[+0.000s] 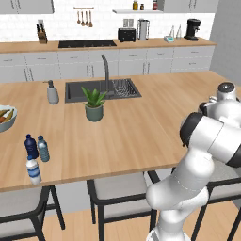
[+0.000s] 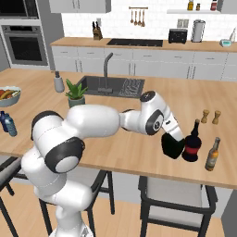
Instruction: Move the plastic bottles in the middle to the plastics group, and the glass bottles in the middle to the glass group.
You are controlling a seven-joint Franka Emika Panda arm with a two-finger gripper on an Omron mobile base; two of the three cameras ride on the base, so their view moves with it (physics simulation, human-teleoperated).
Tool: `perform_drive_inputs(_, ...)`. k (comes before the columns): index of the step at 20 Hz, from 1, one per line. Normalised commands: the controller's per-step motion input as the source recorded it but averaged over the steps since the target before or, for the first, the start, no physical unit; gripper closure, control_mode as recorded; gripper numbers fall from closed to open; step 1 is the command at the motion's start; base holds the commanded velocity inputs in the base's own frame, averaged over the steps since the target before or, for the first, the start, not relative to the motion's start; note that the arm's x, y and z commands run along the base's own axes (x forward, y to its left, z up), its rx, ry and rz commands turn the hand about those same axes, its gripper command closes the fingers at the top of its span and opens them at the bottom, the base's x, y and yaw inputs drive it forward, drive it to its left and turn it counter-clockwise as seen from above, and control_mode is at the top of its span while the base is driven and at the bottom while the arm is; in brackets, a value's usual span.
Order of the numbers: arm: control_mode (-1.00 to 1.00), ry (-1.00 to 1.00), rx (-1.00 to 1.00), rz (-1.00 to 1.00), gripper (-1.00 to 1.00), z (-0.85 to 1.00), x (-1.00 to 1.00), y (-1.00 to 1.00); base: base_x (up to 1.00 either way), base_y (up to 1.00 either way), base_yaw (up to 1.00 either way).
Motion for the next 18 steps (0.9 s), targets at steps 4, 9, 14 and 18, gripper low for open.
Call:
perform_drive_inputs(4, -1.0, 0.0, 0.07, 0.0, 1.0, 0.0, 0.13, -0.18, 0.0, 0.0, 0.0)
perform_drive_inputs(9, -1.0, 0.0, 0.05, 0.0, 1.0, -0.07, 0.03, -0.14, 0.0, 0.0, 0.0)
perform_drive_inputs(14, -1.0, 0.0, 0.0, 0.0, 1.0, -0.31, 0.0, 0.0, 0.0, 0.0, 0.0)
perform_drive_inputs(18, -1.0, 0.0, 0.0, 0.0, 1.0, -0.26, 0.03, 0.0, 0.0, 0.0, 0.0)
